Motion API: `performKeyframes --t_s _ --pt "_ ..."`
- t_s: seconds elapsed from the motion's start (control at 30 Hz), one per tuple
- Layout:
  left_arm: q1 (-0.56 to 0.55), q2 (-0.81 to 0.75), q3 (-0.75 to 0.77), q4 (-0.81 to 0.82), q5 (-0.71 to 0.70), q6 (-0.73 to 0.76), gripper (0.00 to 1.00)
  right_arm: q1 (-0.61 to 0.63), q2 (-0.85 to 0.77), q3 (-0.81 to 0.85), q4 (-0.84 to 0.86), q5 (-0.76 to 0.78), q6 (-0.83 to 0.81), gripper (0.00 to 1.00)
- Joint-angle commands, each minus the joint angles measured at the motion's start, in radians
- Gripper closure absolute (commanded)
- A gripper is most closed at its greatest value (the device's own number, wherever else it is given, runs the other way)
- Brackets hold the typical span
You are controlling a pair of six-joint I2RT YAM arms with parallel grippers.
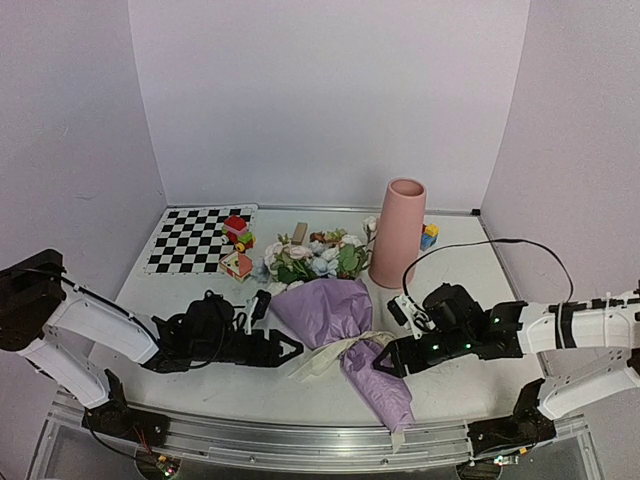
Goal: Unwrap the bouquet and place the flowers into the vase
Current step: Untie the ribbon from the wrapping paper.
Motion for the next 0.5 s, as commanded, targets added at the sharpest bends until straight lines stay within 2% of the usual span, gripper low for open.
performKeyframes --t_s 0.0,0.13,0.33,0.47 --pt "-0.057 0.004 0.046 -0.113 0.014 0.064 0.24 0.027 0.024 -0.016 0.021 0.002 0.04 0.42" --pt "-0.114 0.028 0.111 -0.227 -0.053 0.103 0.3 0.03 0.023 -0.034 0.019 0.0 0.054 0.46" --pt "-0.202 0.106 0.267 -0.45 -0.266 0.161 0.32 0.031 0.014 -0.038 -0.005 0.039 0.056 0.51" --pt "-0.227 0.165 0.353 -0.563 -0.366 0.181 0.36 0.032 0.049 -0.004 -0.028 0.081 0.048 0.63"
